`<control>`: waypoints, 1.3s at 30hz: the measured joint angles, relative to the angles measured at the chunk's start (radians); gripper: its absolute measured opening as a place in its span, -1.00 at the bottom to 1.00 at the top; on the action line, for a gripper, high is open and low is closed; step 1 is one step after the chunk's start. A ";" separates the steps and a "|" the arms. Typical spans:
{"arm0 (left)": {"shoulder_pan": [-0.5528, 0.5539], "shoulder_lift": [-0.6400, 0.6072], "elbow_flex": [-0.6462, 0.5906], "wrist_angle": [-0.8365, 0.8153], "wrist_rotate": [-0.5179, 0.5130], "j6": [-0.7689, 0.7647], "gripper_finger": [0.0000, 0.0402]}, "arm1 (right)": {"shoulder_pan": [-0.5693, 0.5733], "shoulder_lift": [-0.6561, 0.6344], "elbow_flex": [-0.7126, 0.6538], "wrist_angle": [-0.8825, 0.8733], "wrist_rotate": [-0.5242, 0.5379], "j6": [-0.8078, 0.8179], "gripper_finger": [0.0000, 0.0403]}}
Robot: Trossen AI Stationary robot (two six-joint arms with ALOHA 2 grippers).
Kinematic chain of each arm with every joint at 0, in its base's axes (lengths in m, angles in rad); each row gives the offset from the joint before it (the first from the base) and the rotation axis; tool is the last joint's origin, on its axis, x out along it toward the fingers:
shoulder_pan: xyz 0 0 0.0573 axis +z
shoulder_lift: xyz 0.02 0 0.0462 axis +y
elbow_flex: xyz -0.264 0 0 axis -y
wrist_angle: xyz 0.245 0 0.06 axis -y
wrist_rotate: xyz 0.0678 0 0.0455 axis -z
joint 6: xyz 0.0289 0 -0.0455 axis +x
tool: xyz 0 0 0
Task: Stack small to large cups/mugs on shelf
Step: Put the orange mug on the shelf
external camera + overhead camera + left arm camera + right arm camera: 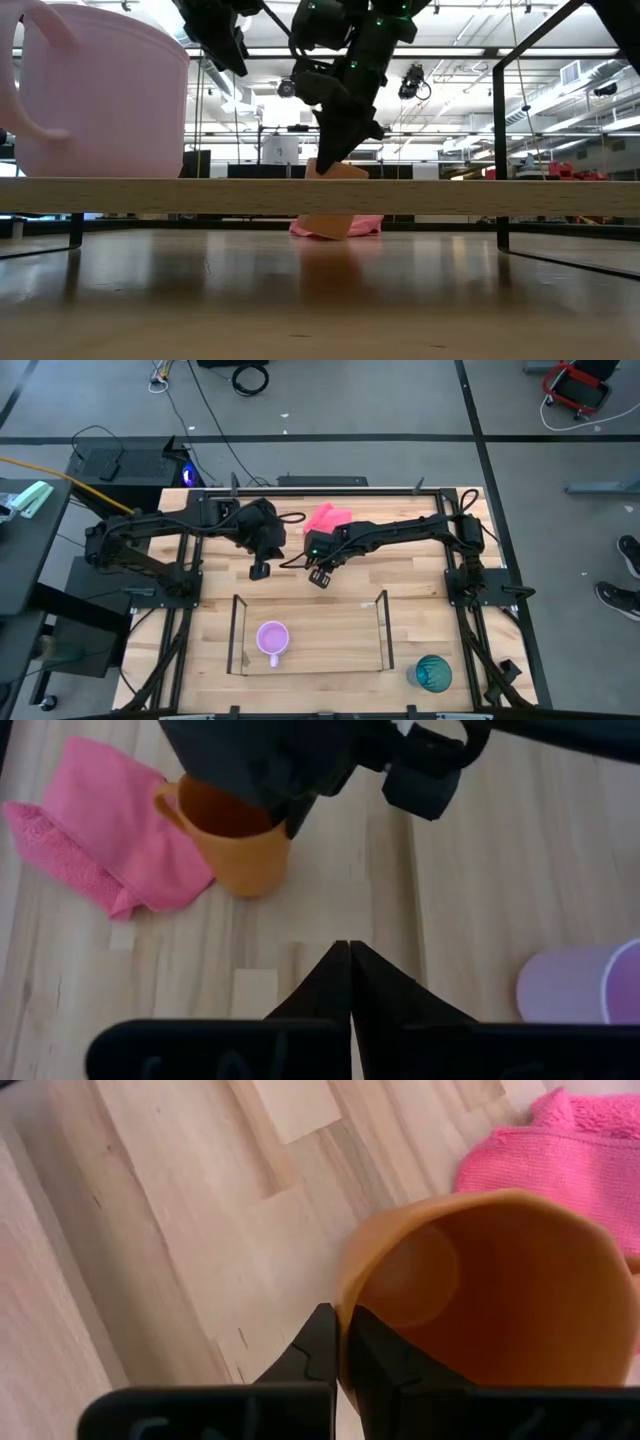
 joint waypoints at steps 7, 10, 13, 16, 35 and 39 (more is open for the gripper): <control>-0.003 0.000 0.000 0.000 -0.001 -0.023 -0.87 | 0.027 0.001 -0.002 0.009 -0.018 -0.018 -0.90; -0.003 0.000 0.000 0.000 0.000 -0.023 -0.88 | 0.043 0.001 -0.002 0.010 -0.026 -0.033 -0.89; -0.003 0.002 0.000 0.000 -0.001 -0.022 -0.93 | 0.054 0.002 -0.002 0.016 -0.029 -0.042 -0.87; -0.003 0.002 0.000 0.000 -0.001 -0.022 -0.96 | 0.056 0.002 -0.002 0.018 -0.037 -0.058 -0.81; -0.003 0.002 0.000 -0.003 -0.001 -0.022 -0.95 | 0.064 0.004 0.082 -0.038 -0.075 -0.168 -0.48; -0.001 0.002 0.000 -0.017 -0.005 -0.013 -0.92 | 0.068 0.003 0.161 -0.166 -0.075 -0.206 -0.49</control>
